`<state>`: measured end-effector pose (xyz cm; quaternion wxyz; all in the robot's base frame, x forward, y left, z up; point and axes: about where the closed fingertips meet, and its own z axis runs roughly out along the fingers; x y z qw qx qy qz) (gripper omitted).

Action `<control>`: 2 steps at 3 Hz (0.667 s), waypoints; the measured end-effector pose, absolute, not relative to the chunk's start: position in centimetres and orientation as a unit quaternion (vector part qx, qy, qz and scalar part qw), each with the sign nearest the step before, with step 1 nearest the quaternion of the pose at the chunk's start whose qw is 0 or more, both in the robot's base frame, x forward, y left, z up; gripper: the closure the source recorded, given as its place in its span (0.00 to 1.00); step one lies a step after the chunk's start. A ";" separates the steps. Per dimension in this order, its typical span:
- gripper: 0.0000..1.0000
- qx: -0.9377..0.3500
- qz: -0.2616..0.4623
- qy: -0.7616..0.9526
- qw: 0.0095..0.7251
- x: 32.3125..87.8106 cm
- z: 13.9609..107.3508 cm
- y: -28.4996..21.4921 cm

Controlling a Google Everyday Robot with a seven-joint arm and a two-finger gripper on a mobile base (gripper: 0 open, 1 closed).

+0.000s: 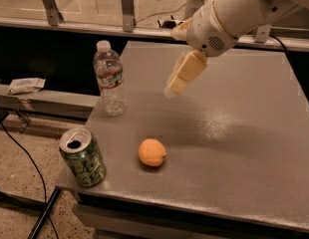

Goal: Move water bottle near green can

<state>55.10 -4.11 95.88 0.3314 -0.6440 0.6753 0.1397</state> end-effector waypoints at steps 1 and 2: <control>0.00 -0.636 0.189 0.654 0.365 55.5 95.9 -1.5; 0.00 -0.601 0.281 0.618 0.422 56.2 96.1 3.5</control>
Offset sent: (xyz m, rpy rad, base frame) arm 0.0225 0.1280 0.0116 0.6681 0.0682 0.1256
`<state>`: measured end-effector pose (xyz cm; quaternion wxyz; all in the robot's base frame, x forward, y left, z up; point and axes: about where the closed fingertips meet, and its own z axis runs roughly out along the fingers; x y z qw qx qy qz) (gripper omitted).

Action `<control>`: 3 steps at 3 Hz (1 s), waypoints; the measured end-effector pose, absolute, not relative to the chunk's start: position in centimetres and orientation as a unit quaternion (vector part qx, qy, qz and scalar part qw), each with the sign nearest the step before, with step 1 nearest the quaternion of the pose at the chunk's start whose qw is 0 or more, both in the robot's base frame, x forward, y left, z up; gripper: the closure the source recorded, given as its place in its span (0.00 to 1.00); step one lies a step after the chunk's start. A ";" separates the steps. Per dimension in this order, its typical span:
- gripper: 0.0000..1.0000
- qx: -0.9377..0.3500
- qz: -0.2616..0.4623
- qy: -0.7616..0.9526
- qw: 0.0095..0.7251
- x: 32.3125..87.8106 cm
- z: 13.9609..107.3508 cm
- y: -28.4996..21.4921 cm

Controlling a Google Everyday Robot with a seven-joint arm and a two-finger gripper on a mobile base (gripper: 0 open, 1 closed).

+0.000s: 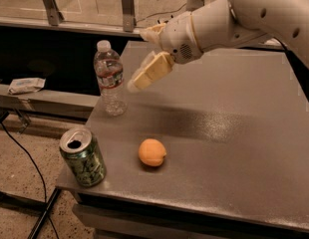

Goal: Move water bottle near green can

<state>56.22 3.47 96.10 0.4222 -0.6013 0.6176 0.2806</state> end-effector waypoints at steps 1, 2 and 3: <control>0.00 -0.568 0.352 0.588 0.455 56.4 96.0 8.1; 0.00 -0.554 0.375 0.579 0.466 56.5 96.0 10.1; 0.02 -0.542 0.391 0.576 0.471 56.6 95.6 11.6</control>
Offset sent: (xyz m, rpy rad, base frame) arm 0.0067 0.0832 -0.0026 0.3034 0.0696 0.0440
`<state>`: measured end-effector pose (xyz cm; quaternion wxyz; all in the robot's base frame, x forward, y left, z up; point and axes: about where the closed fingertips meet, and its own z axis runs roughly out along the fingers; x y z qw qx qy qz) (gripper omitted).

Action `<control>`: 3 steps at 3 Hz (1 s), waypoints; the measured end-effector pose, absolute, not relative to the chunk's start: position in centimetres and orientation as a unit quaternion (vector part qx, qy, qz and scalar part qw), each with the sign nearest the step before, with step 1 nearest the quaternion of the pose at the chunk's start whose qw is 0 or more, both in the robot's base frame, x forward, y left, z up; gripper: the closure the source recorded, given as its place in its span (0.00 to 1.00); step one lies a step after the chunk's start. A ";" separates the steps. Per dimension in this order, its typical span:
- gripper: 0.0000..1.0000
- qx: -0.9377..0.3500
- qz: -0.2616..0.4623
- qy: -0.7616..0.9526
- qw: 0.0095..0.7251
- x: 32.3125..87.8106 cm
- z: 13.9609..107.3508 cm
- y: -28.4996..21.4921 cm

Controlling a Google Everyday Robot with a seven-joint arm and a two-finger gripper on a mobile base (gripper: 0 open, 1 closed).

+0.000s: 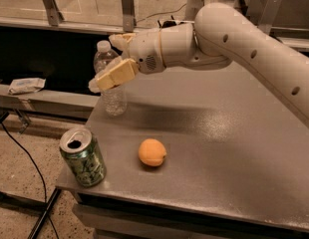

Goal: Move water bottle near green can

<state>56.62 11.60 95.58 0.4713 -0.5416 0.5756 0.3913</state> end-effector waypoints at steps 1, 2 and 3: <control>0.23 -0.535 0.403 0.573 0.472 56.6 95.3 12.2; 0.47 -0.540 0.400 0.576 0.465 56.5 95.1 12.5; 0.70 -0.544 0.401 0.571 0.467 56.3 95.4 12.3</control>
Offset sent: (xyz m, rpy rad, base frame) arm 0.0004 0.0056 -0.0098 -0.0214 0.0219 0.0076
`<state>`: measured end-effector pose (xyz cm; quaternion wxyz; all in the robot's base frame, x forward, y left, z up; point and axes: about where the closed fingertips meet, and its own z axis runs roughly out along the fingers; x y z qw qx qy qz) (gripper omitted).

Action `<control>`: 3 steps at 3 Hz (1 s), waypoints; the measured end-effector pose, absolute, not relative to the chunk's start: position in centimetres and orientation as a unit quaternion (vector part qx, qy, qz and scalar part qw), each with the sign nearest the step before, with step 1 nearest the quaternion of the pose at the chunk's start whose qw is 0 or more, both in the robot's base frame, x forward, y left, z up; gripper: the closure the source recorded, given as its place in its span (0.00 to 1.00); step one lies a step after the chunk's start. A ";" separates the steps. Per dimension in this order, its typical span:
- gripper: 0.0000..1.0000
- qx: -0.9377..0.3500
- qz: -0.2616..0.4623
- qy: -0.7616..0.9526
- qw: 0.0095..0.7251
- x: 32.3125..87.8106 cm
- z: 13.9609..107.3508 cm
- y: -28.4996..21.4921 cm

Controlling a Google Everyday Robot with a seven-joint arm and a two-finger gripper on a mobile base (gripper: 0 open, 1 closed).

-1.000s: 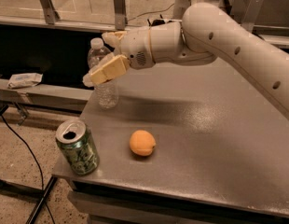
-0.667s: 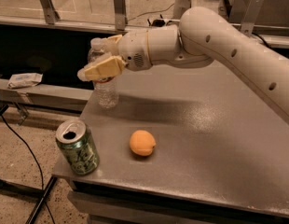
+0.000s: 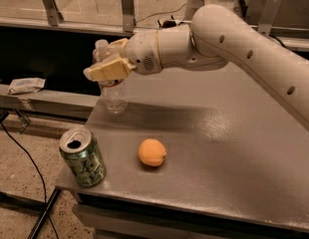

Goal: Move water bottle near green can

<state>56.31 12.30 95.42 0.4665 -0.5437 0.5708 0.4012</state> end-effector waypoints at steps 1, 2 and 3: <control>0.99 -0.538 0.420 0.552 0.479 54.9 97.1 11.8; 1.00 -0.531 0.439 0.536 0.488 53.7 98.5 11.6; 1.00 -0.524 0.473 0.533 0.467 50.6 99.3 12.1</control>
Offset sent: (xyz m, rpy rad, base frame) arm -0.0380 -0.0148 0.0477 0.1740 -0.0023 0.0542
